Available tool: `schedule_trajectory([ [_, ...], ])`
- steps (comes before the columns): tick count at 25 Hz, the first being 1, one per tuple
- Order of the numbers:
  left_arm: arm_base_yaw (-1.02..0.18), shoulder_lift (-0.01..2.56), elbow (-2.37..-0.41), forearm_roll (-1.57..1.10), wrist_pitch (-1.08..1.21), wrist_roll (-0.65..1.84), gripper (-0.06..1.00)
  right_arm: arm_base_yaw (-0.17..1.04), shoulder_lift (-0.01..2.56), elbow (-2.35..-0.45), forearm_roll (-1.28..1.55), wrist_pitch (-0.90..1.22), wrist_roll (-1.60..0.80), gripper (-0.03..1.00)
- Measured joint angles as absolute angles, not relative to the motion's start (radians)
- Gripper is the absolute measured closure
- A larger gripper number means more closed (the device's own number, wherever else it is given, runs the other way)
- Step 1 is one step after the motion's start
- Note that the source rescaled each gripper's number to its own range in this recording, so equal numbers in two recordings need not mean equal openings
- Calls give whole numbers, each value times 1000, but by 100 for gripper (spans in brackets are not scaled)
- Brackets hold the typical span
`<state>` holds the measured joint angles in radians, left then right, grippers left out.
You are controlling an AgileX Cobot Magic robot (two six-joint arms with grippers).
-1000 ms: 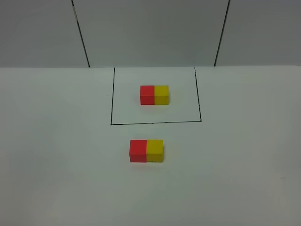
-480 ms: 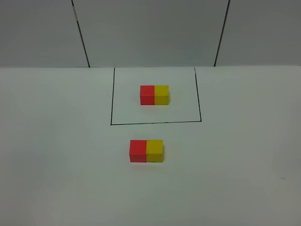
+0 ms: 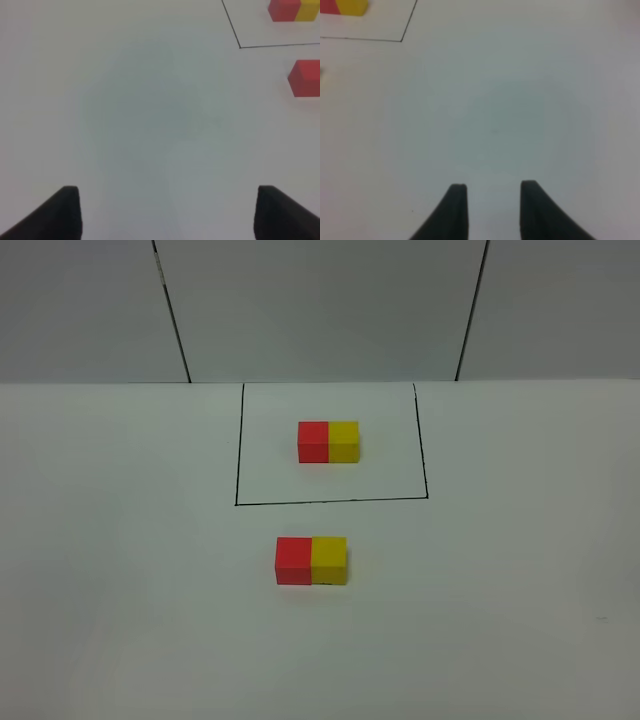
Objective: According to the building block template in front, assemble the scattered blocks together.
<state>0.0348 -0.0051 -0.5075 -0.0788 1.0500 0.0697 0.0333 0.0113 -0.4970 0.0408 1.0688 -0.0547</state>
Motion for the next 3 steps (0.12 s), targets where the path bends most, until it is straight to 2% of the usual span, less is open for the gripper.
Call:
schedule_trajectory([
  [3, 35, -5, -507, -79, 1050, 70, 32, 33, 11, -497, 41, 1069, -55, 97],
])
